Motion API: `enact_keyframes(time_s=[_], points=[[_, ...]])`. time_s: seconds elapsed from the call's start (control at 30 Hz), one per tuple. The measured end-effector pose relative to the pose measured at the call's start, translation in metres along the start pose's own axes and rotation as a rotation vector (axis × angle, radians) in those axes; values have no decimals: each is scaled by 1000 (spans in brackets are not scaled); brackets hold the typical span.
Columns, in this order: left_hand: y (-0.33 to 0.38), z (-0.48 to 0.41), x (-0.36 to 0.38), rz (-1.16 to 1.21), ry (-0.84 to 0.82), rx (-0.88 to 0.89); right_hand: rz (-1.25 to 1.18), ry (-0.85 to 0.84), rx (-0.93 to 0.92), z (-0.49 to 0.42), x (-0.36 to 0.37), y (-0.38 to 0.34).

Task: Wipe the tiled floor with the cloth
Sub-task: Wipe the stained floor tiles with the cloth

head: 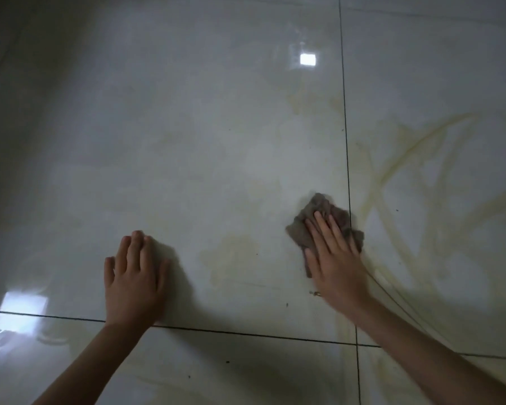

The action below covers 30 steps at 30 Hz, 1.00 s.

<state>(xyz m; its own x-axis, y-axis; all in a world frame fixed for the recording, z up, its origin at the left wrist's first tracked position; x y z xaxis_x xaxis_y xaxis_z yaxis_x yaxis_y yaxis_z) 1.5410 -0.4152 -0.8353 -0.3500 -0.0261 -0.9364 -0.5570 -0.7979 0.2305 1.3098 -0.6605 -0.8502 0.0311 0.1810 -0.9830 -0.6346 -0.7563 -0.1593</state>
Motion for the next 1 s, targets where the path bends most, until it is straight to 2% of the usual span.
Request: enact_keyframes(time_s=[0.03,0.07,0.1,0.17,0.23,0.3,0.37,0.4,0.57,0.63,0.67,0.7,0.73,0.8,0.87,0.93,1.0], points=[[1,0,0,1,-4,0,-18,31,137,4,5,-15],[1,-1,-1,6,-6,-2,-41,34,193,12,13,-42],[1,-2,-1,13,-5,-6,-66,36,164,19,21,-77],[-1,-2,-1,12,2,-14,-109,65,-42,34,34,-155],[-3,-4,-2,1,3,-22,-152,18,-246,43,39,-209],[-6,-6,-4,-9,4,-19,-149,-5,-370,40,38,-218],[-8,-6,-6,-29,-8,-12,-46,-34,-482,42,34,-190],[-9,-6,-7,-39,-20,-7,-4,-57,-471,47,31,-162],[-8,-3,-5,-44,-55,-11,90,-52,-88,97,9,19],[-4,-3,-5,-15,-41,-26,79,-35,160,105,8,36],[-2,-4,-5,0,-31,-39,68,-20,253,104,11,22],[0,-4,-5,6,-26,-50,54,-20,270,101,17,-5],[2,-5,-4,3,-25,-57,18,-10,199,95,23,-41],[5,-5,-4,-37,-42,-69,-49,43,-87,85,30,-120],[6,-5,-5,-105,-71,-69,-130,-5,-291,76,33,-169],[8,-5,-6,-140,-78,-59,-115,-27,-396,62,32,-174],[12,-5,-10,-115,-65,-38,-25,-92,-456,63,31,-145]])
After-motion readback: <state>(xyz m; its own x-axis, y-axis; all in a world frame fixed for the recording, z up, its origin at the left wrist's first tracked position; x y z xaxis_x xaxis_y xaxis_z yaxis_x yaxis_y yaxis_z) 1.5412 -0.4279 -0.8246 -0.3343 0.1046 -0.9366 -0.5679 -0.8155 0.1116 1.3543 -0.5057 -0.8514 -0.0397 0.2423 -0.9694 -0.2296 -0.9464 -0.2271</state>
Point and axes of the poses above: each hand's wrist, its own z-axis away from the middle knuckle, its own x-axis out of the palm, y = z × x, the point moved 6 cm from there along -z, towards the middle knuckle, and after that the axes turned 4 degrees about z, right-handed, at the moved point
